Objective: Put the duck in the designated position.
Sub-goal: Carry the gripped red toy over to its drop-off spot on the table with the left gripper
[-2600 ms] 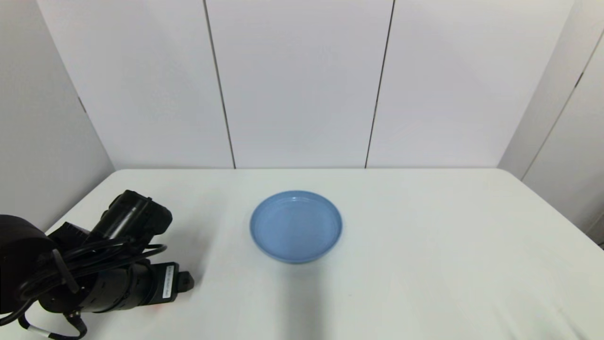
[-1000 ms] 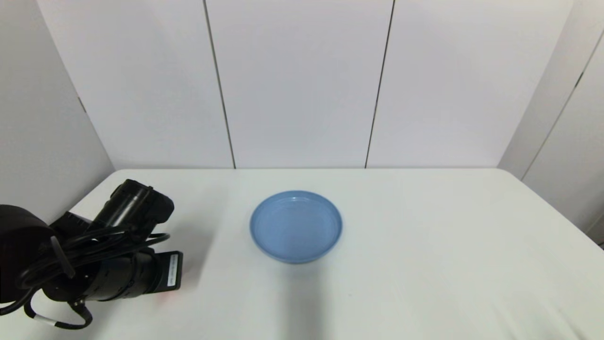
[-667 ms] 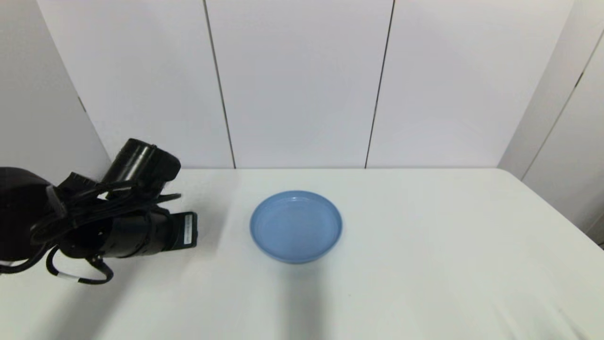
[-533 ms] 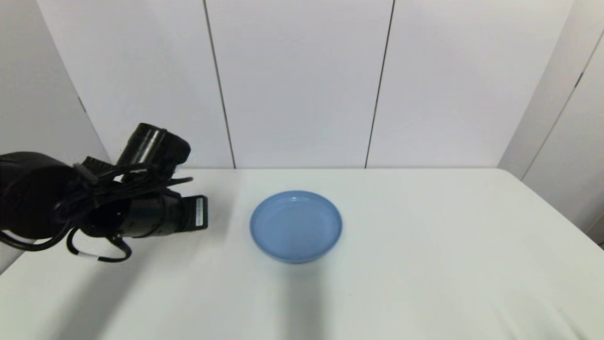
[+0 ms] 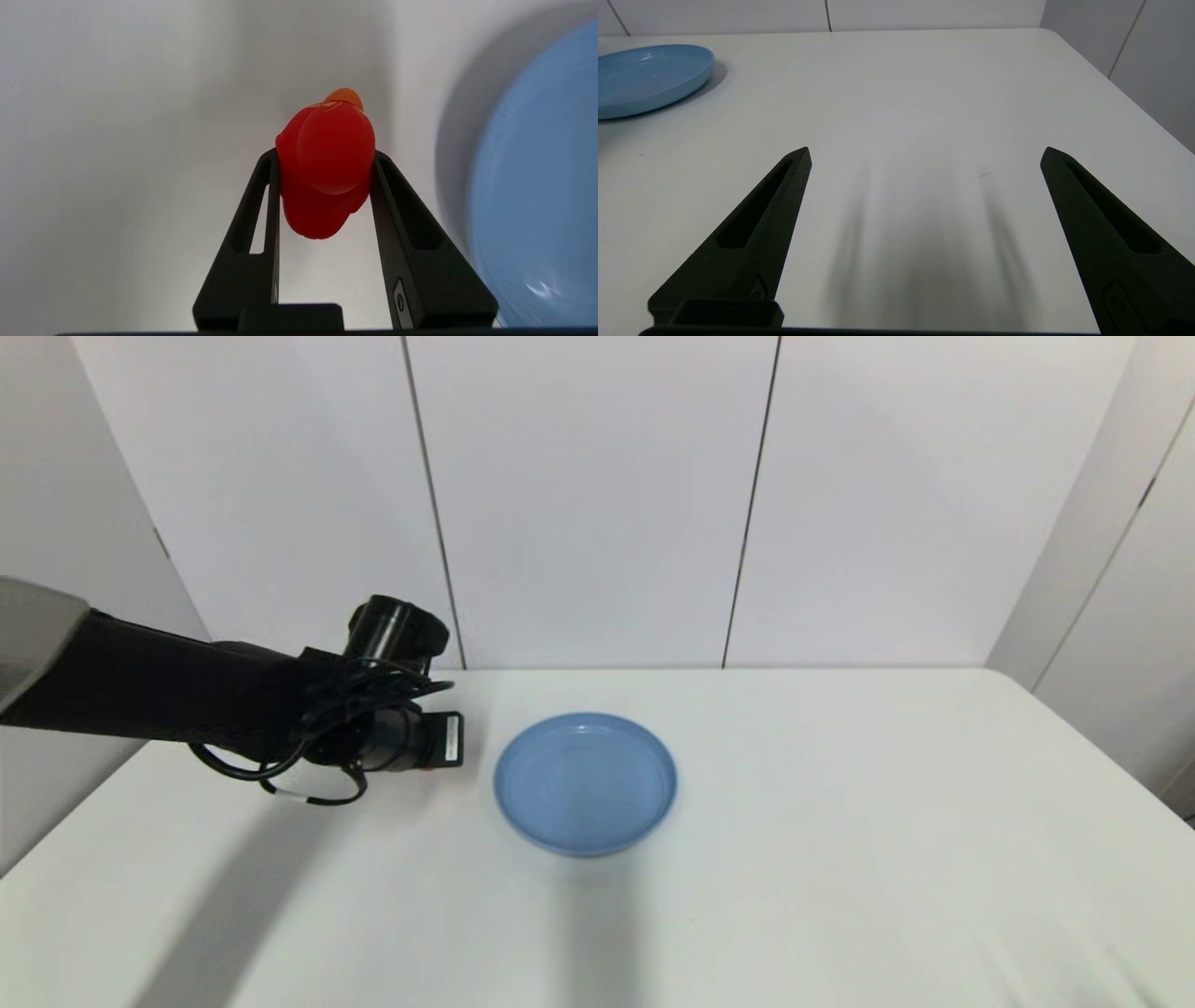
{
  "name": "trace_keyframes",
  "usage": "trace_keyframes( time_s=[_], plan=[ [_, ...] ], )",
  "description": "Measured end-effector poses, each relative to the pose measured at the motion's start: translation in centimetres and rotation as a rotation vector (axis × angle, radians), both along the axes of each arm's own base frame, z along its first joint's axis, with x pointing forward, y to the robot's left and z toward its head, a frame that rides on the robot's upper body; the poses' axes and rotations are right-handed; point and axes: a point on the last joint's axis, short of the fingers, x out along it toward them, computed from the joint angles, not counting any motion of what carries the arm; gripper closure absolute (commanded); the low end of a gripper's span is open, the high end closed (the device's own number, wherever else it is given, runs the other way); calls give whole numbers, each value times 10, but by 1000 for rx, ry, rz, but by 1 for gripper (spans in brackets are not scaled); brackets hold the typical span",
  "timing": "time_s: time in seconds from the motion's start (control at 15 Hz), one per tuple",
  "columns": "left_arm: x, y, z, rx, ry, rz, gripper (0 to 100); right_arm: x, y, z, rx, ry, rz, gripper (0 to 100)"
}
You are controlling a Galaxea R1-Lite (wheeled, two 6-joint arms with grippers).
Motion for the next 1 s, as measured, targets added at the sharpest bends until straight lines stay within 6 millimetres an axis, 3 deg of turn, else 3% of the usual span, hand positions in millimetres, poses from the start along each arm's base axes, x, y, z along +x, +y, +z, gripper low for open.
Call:
trace_keyframes(
  time_s=[0.33,1.0],
  plan=[
    [13,5,-17,14,26,23,100,0,0,0,0,-1,0,0],
    [13,5,-19,13,38,24,100,0,0,0,0,0,0,0]
  ],
)
